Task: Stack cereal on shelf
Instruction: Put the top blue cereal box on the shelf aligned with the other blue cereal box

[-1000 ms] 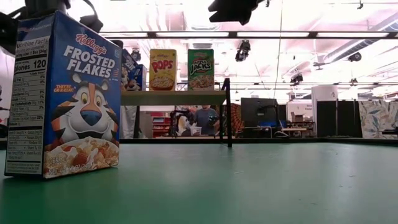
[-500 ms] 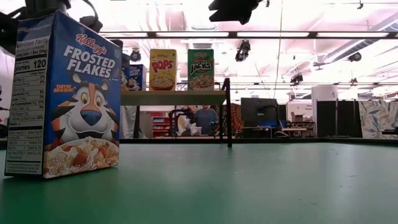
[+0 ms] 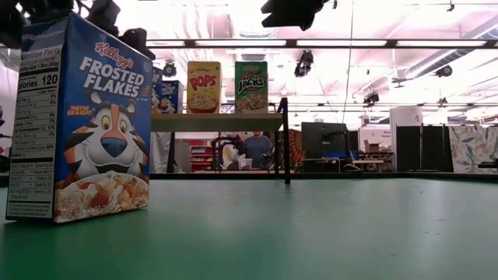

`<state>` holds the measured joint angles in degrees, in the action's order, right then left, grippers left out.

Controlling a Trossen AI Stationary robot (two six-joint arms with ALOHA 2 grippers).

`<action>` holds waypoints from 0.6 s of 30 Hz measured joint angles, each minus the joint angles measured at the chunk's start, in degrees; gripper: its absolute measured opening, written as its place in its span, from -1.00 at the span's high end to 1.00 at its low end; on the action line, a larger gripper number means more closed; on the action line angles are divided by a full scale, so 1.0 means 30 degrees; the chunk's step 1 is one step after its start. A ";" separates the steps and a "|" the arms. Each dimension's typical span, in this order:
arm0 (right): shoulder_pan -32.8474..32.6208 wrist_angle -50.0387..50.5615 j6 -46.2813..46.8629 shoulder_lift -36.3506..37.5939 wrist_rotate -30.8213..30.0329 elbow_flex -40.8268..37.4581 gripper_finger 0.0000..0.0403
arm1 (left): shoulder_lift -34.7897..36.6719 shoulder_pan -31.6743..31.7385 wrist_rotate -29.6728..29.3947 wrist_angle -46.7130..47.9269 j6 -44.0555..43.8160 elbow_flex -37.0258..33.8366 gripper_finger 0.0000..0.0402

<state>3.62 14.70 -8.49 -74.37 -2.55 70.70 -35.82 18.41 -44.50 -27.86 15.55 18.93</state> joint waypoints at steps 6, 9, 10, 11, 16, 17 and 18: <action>0.0000 -0.0016 -0.0031 0.0000 -0.0010 -0.0174 -0.25 | -0.0176 -0.0020 0.0004 0.4189 0.0007 0.2551 -0.26; 0.0000 -0.0041 -0.0051 0.0000 -0.0010 -0.0368 -0.23 | -0.0540 -0.0127 0.0011 0.7085 -0.0255 0.4304 -0.26; 0.0000 -0.0077 -0.0046 0.0000 -0.0007 -0.0477 -0.22 | -0.0689 -0.0135 0.0028 0.8145 -0.0597 0.4958 -0.26; 0.0000 -0.0070 -0.0044 0.0000 -0.0007 -0.0600 -0.22 | -0.0858 -0.0142 0.0048 0.9365 -0.1140 0.5646 -0.26; 0.0000 -0.0161 -0.0044 0.0000 -0.0152 -0.1194 -0.24 | -0.2122 -0.0144 0.1204 1.7058 -0.5502 0.9954 -0.26; 0.0000 -0.0155 -0.0044 0.0000 -0.0153 -0.1292 -0.23 | -0.2505 -0.0144 0.1555 1.8635 -0.6437 1.0876 -0.27; 0.0000 -0.0162 -0.0057 0.0000 -0.0153 -0.1381 -0.23 | -0.2928 -0.0144 0.1768 2.0093 -0.7350 1.1701 -0.27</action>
<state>3.62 14.22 -8.66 -74.37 -3.01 66.55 -44.60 17.97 -39.20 32.42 -6.50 54.03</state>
